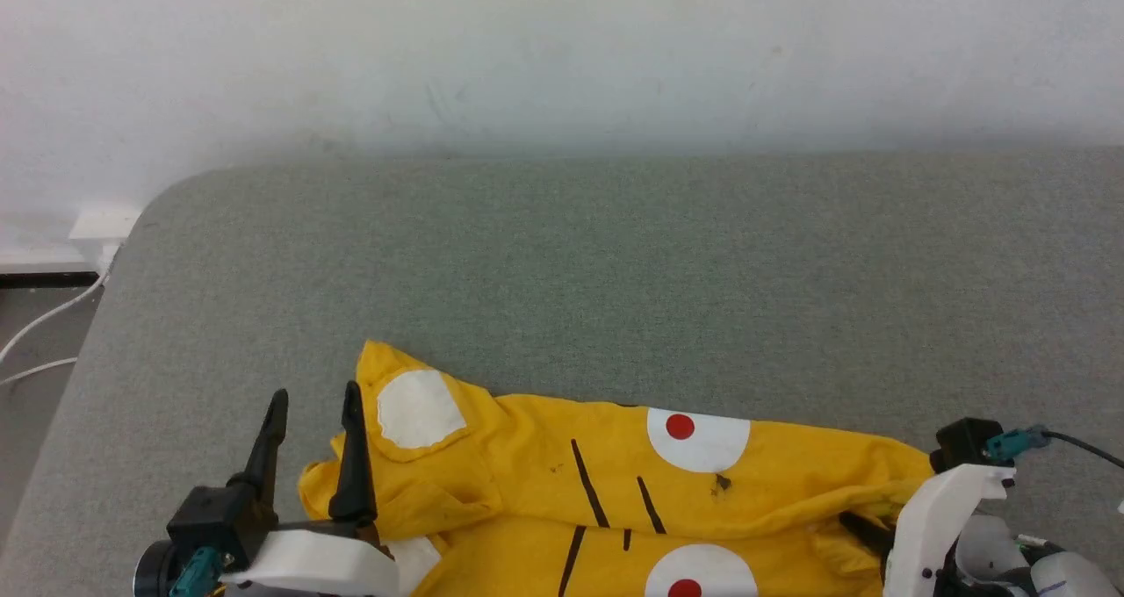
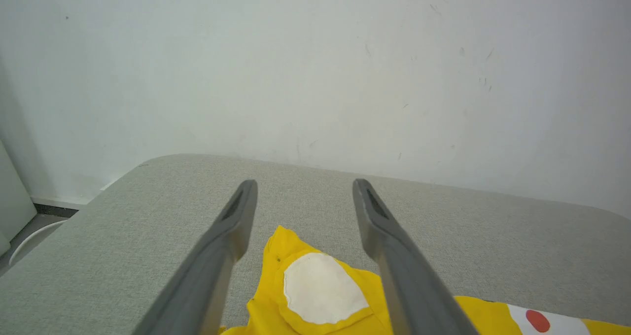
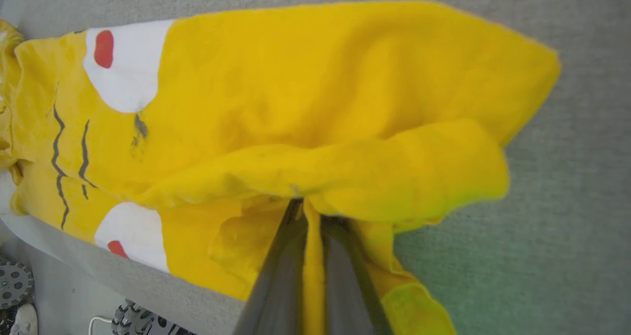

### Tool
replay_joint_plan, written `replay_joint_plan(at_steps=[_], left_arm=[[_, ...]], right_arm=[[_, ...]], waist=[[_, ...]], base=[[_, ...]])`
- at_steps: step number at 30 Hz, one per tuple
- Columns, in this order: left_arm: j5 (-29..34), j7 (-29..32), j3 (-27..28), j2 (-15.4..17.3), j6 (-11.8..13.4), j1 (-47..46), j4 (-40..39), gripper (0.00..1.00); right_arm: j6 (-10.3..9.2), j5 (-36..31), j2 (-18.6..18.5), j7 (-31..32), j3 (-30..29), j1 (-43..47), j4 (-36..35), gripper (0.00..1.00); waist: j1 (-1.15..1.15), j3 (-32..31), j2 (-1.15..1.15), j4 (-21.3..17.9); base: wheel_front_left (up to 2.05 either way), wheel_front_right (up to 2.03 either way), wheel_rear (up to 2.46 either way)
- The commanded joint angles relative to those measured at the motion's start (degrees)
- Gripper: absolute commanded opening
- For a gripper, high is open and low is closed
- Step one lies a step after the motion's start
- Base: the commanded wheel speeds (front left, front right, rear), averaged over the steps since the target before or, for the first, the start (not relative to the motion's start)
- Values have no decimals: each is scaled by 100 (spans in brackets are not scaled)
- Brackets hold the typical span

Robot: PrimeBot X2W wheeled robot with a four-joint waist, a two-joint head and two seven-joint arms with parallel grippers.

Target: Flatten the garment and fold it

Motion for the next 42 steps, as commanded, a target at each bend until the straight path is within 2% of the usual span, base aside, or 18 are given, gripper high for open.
replay_joint_plan(at_steps=[1, 8, 15, 18, 20, 23, 27, 32, 36, 39, 42], left_arm=[[81, -32, 17, 5, 0, 20, 13, 100], [137, -32, 61, 11, 107, 142, -7, 100], [265, -32, 53, 86, 211, 251, -1, 100], [390, -13, 39, 175, 276, 260, 29, 100], [423, -5, 39, 208, 293, 265, 38, 100], [494, 21, 54, 299, 333, 266, 69, 100], [481, 84, 72, 431, 268, 260, 124, 100], [412, 120, 139, 569, 194, 251, 199, 100], [387, 131, 124, 566, 186, 218, 210, 100], [379, 138, 61, 517, 173, 160, 238, 100], [373, 144, -7, 470, 151, 91, 290, 100]], right_arm=[[-10, -64, -95, -217, 36, -101, -45, 0], [-10, -143, -549, -364, -399, -43, -295, 0], [-10, -611, -846, -112, -1823, 387, -353, 0], [-10, -890, -823, 30, -2388, 498, -544, 0], [-10, -954, -765, 110, -2500, 500, -645, 0], [-10, -1021, -486, 494, -2621, 510, -975, 0], [-10, -801, 74, 1190, -2474, 577, -1436, 0], [-10, -332, 702, 1852, -1866, 732, -2037, 0], [-10, 114, 960, 1757, -1307, 629, -2137, 0], [-10, 355, 1027, 1486, -786, 441, -1885, 0], [-10, 864, 1039, 1087, -73, 221, -1526, 0]], waist=[[0, -45, 0, -42], [0, -166, 0, -134], [0, -216, 0, -192], [0, -236, 0, -214], [0, -246, 0, -222], [0, -293, 0, -208], [0, -368, 0, -128], [0, -439, 0, 0], [0, -434, 0, 70], [0, -405, 0, 143], [0, -376, 0, 213]], base=[[0, 0, 0], [0, 0, 0], [0, 0, 0], [0, 0, 0], [0, 0, 0], [0, 0, 0], [0, 0, 0], [0, 0, 0], [0, 0, 0], [0, 0, 0], [0, 0, 0]])
